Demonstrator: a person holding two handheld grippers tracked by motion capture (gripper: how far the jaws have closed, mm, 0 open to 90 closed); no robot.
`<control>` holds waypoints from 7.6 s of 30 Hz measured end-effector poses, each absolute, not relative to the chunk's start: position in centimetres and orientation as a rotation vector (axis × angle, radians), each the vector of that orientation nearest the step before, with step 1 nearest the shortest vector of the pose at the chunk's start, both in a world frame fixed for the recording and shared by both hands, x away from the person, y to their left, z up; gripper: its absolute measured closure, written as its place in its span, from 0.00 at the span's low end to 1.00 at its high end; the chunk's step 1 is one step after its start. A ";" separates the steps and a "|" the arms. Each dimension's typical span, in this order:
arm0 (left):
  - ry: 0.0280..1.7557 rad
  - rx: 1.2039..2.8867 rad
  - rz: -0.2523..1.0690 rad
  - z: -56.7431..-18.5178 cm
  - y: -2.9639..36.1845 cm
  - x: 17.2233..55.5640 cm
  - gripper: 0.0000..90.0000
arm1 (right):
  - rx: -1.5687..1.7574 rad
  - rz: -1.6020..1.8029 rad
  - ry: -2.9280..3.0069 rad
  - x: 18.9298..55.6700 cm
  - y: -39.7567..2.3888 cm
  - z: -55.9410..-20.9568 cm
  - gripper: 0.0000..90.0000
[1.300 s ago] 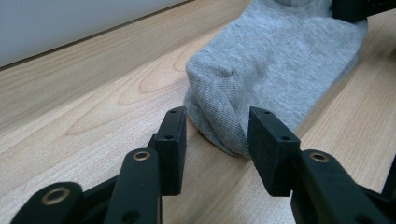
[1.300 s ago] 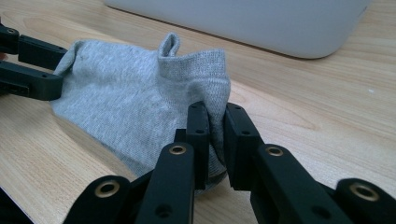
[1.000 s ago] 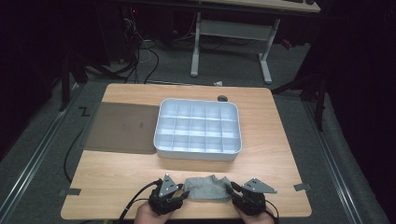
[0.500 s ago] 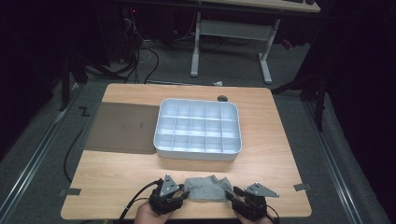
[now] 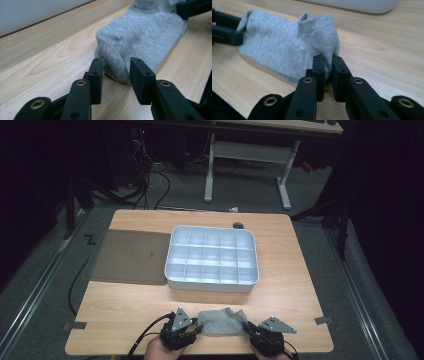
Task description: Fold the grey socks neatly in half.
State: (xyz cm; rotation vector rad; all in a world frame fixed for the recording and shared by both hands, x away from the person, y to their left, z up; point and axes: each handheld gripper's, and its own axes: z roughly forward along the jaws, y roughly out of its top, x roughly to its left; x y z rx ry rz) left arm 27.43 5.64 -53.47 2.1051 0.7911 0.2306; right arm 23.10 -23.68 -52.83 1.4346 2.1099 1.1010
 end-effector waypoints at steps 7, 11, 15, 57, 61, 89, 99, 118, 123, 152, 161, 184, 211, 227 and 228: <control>0.771 2.108 0.200 -53.4 4.7 27.2 0.71 | 1.379 1.074 2.067 22.8 -23.7 -51.0 0.92; 0.779 2.088 0.192 -53.3 4.9 27.3 0.69 | 1.371 1.074 2.063 23.0 -23.9 -50.5 0.92; 0.779 2.049 0.221 -52.9 5.2 27.2 0.59 | 1.373 1.060 2.059 23.6 -24.3 -50.4 0.92; 0.761 2.060 0.166 -53.5 3.2 27.7 0.80 | 1.202 1.033 2.127 24.1 -21.1 -47.6 0.92; 0.759 2.063 0.166 -53.5 3.2 27.7 0.80 | 1.231 1.028 2.115 24.0 -21.9 -47.8 0.92; 0.770 2.014 0.141 -52.9 4.3 27.8 0.74 | 1.121 1.073 2.268 25.1 -16.8 -49.0 0.72; 0.781 1.984 0.181 -52.2 5.3 27.4 0.74 | 1.158 1.131 2.184 23.8 -19.2 -47.7 0.68; 0.695 2.041 0.214 -53.2 2.3 27.6 0.81 | 1.212 1.116 2.150 24.1 -19.9 -49.6 0.98; 0.682 2.003 0.228 -52.4 2.5 27.6 0.79 | 1.213 1.133 2.123 24.1 -20.6 -48.6 0.97; 0.715 2.031 0.131 -52.2 3.1 28.9 0.82 | 1.223 1.287 2.193 24.3 -20.0 -49.3 0.97; 0.688 2.135 0.111 -53.4 0.9 29.2 0.88 | 1.180 1.254 2.277 24.6 -18.9 -50.0 0.97; 0.684 2.131 0.109 -53.4 0.7 29.3 0.88 | 1.295 1.192 2.222 25.6 -21.8 -51.2 0.81; 0.700 2.106 0.269 -52.8 -0.1 28.8 0.81 | 1.231 1.068 2.258 25.5 -20.9 -52.7 0.77; 0.692 2.138 0.247 -53.3 -0.5 28.8 0.85 | 1.457 1.173 2.154 24.7 -23.6 -52.0 0.53; 0.694 2.138 0.246 -53.3 -0.5 28.8 0.84 | 1.473 1.177 2.152 24.7 -23.7 -52.1 0.53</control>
